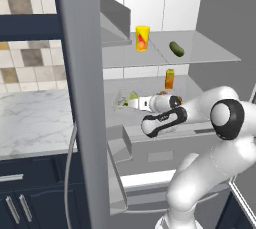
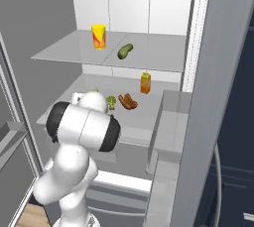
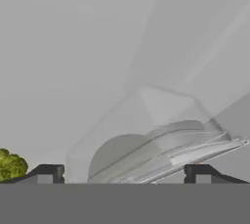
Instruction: Place the tupperware on the second highest shelf of the fridge. Make space for the tupperware among the existing items by rearranging them on the shelves if needed. Close the fridge door when finished.
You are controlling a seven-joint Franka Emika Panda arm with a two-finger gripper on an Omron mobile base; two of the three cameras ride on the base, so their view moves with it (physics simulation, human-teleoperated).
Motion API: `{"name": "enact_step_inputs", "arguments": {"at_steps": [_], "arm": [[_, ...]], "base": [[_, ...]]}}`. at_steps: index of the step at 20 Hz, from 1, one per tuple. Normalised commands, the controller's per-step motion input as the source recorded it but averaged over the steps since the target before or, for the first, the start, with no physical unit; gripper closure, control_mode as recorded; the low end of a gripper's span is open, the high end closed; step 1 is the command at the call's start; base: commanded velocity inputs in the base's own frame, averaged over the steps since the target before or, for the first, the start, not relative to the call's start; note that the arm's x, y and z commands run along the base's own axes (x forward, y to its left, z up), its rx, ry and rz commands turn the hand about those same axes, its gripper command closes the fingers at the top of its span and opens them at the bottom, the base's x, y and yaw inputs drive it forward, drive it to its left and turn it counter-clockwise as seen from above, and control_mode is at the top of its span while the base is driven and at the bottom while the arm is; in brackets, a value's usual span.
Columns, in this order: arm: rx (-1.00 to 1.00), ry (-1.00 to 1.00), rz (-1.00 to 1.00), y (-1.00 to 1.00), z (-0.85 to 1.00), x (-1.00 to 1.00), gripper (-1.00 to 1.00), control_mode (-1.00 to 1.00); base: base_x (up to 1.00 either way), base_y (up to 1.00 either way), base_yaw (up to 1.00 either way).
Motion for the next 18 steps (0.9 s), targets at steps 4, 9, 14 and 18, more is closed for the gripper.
{"name": "enact_step_inputs", "arguments": {"at_steps": [4,9,14,18], "arm": [[-0.07,-0.02,0.0,0.01,1.0,-0.4,-1.0,-1.0],[-0.13,0.19,0.0,0.19,1.0,-0.27,-1.0,-1.0],[-0.1,0.65,0.0,0.17,0.9,-0.31,-1.0,-1.0],[0.0,0.73,0.0,-0.05,0.97,-0.15,-1.0,-1.0]], "base": [[0.0,0.0,0.0],[0.0,0.0,0.0],[0.0,0.0,0.0],[0.0,0.0,0.0]]}}
